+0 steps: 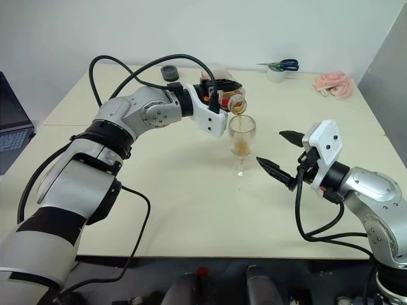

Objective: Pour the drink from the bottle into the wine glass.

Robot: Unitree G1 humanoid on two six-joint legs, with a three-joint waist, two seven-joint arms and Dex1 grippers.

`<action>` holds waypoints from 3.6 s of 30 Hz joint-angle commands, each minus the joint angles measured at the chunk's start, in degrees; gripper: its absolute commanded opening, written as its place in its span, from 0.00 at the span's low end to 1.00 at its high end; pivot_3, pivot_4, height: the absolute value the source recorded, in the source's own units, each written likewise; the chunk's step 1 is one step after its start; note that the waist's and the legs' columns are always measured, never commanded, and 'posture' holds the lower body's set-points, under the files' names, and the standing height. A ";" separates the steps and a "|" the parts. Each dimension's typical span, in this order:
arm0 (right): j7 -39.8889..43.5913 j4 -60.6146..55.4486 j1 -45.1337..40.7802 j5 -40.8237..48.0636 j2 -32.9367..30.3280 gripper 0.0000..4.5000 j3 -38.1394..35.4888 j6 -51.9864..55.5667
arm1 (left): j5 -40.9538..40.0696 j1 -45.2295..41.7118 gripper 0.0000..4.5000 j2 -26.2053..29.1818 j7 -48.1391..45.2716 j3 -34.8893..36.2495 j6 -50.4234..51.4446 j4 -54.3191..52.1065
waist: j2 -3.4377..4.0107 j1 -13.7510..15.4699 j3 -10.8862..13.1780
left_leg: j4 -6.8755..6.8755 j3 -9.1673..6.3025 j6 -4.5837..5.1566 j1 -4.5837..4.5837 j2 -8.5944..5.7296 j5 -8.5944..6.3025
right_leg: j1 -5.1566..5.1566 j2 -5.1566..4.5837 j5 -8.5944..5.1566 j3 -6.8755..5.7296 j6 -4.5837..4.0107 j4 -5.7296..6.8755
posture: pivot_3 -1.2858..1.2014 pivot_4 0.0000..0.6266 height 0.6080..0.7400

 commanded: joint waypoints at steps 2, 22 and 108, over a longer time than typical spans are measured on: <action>-0.06 -0.38 -0.89 -0.68 -0.72 1.00 -0.32 -1.48 | -0.04 -3.04 0.47 0.55 1.34 0.23 -0.28 -0.72 | 0.00 0.00 0.00 | 0.00 0.00 0.00 0.00 0.00 0.00 | 0.00 0.00 0.00 0.00 0.00 0.00 | 0.52 0.24 1.00; -0.82 0.89 -2.18 -0.71 -0.29 1.00 0.11 -0.66 | -0.48 -2.65 0.47 0.66 1.04 0.60 -0.28 -0.99 | 0.00 0.00 0.00 | 0.03 0.00 0.00 0.01 0.00 0.00 | 0.00 0.00 0.01 0.00 -0.01 0.05 | 0.52 0.24 1.00; 1.15 4.47 -10.49 0.99 -0.07 1.00 1.86 -0.37 | -26.88 4.12 0.47 -0.94 -20.30 14.86 6.83 -0.15 | 0.01 -0.32 -0.01 | 0.08 0.10 0.01 0.27 -0.03 0.01 | 0.00 -0.02 0.01 0.09 -0.02 0.57 | 0.52 0.24 1.00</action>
